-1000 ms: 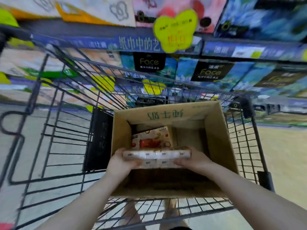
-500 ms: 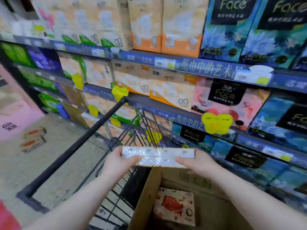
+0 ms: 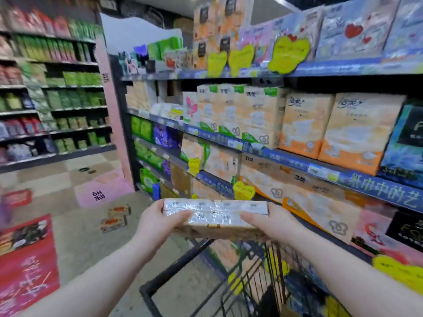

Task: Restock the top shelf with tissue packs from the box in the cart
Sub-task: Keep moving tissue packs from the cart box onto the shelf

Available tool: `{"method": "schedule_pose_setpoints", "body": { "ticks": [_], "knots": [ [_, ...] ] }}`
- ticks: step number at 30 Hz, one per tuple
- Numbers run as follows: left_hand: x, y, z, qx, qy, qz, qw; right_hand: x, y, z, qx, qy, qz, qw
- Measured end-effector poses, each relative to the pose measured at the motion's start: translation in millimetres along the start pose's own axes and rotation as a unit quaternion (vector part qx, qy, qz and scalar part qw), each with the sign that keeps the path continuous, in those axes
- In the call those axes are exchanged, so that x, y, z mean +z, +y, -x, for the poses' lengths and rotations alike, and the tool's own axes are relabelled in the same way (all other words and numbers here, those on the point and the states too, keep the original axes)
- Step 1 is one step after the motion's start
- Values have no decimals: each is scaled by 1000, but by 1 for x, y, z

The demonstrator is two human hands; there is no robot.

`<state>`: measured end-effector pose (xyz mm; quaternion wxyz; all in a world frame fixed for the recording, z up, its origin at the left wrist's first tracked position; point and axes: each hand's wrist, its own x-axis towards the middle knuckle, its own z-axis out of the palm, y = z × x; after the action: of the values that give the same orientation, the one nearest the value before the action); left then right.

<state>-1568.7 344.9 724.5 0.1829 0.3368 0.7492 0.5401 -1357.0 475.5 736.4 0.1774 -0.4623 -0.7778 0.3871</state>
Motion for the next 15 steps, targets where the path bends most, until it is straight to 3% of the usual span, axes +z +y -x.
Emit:
{"method": "schedule_pose_setpoints", "body": {
  "ticks": [11, 15],
  "knots": [
    [-255, -47, -83, 23, 102, -2, 995, 186, -209, -65, -87, -51, -28, 994],
    [-317, -66, -110, 1, 113, -9, 994, 233, -262, -86, -84, -78, -22, 993]
  ]
}}
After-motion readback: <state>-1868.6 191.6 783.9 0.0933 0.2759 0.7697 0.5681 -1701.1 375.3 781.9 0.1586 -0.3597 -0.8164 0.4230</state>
